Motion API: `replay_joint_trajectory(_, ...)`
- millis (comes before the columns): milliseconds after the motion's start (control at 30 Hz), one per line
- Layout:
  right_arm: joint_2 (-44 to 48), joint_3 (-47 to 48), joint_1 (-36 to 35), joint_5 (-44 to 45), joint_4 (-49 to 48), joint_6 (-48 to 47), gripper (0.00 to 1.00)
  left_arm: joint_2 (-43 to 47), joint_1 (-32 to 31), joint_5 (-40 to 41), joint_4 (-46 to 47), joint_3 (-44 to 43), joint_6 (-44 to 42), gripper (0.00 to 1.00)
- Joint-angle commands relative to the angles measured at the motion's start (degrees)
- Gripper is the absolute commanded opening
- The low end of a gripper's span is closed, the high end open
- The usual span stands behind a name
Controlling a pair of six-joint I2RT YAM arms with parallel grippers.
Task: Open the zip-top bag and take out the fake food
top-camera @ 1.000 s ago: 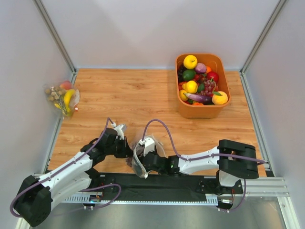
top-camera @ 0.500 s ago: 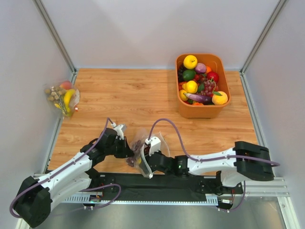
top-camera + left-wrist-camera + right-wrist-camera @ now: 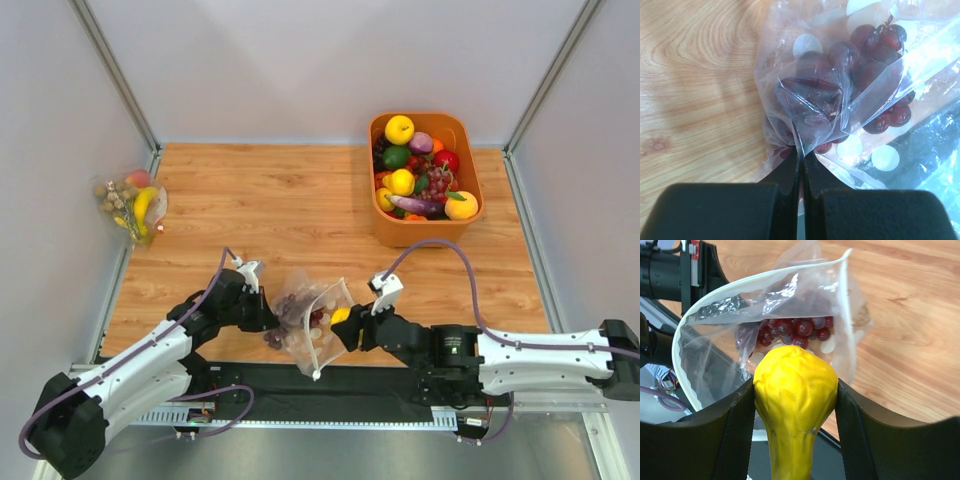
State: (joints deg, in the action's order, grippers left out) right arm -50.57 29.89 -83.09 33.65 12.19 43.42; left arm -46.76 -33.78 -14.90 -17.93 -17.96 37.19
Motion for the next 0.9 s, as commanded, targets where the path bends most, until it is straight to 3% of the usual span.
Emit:
replay_joint_trajectory(0,5.98,-0.27,-0.23,5.54,9.58,2.28,0.34,0.88,-0.32,1.54,-2.81,-1.38,-1.07,0.00)
replay_joint_trajectory(167,12.85,1.57,0.12,10.81,19.44,1.94,0.35,1.15,-0.32,1.01,-3.16,-1.82,-1.33,0.00)
replay_joint_trajectory(300,15.84,5.00,4.24,11.71,24.11,-2.89,0.35,1.15,-0.32,0.04,-2.98,-2.17,-1.33,0.00)
replay_joint_trajectory(600,10.06,17.99,27.78,-3.04,18.93,-19.76,0.34,1.23,-0.32,-0.84,-2.90,-2.52,-1.51,0.00)
replay_joint_trajectory(800,-2.22,35.54,57.46,-24.72,17.17,-26.89,0.34,1.06,-0.32,-1.71,-2.72,-2.44,-1.59,0.00)
replay_joint_trajectory(867,-6.54,39.26,61.63,-27.75,17.00,-27.16,0.34,1.32,-0.32,-1.98,-2.55,-2.35,-1.59,0.00)
